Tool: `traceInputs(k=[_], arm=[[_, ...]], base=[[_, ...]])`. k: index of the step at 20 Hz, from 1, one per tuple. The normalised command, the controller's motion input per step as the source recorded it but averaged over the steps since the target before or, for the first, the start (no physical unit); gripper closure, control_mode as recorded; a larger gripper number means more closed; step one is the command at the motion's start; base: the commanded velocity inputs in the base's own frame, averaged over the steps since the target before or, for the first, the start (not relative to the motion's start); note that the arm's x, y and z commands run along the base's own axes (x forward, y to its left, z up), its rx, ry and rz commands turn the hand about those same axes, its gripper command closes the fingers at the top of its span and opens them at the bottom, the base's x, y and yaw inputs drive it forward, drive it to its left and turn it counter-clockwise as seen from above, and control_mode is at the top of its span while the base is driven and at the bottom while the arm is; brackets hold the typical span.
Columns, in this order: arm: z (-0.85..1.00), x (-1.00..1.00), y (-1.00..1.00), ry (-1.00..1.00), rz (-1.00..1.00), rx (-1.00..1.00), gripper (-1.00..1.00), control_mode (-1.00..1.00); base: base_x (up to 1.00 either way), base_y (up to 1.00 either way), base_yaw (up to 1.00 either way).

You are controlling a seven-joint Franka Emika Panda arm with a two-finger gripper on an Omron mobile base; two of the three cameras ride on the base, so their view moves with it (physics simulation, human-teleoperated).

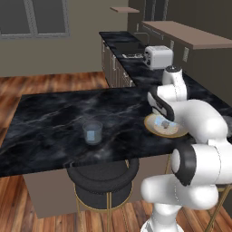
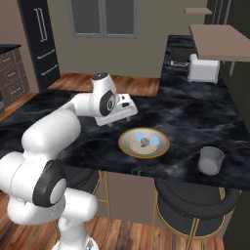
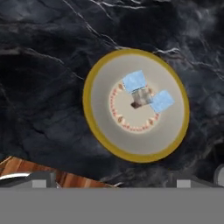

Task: There are four ice cubes in the ice bowl. Place two ice cubes in each glass of water.

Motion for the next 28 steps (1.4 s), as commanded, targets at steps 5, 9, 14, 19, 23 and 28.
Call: traceInputs(k=[5,9,14,19,23,28], arm=[[-0.36,0.08,-0.81,0.04,0.13,0.01,-1.00,-1.00],[-0.45,0.30,-0.35,0.13,0.15,0.01,-1.00,-1.00],[-0.40,0.57,-0.03,0.20,0.16,0.00,-1.00,-1.00],[-0.23,0.42,0.04,0.13,0.05,0.00,-1.00,-1.00],[-0.23,0.29,0.03,0.08,-0.01,0.00,-1.00,-1.00],[-0.31,0.02,0.13,0.05,-0.09,0.01,-1.00,-1.00]], base=[[0.00,0.00,0.00],[0.00,0.00,0.00],[0.00,0.00,0.00],[0.00,0.00,0.00],[0.00,0.00,0.00],[0.00,0.00,0.00]])
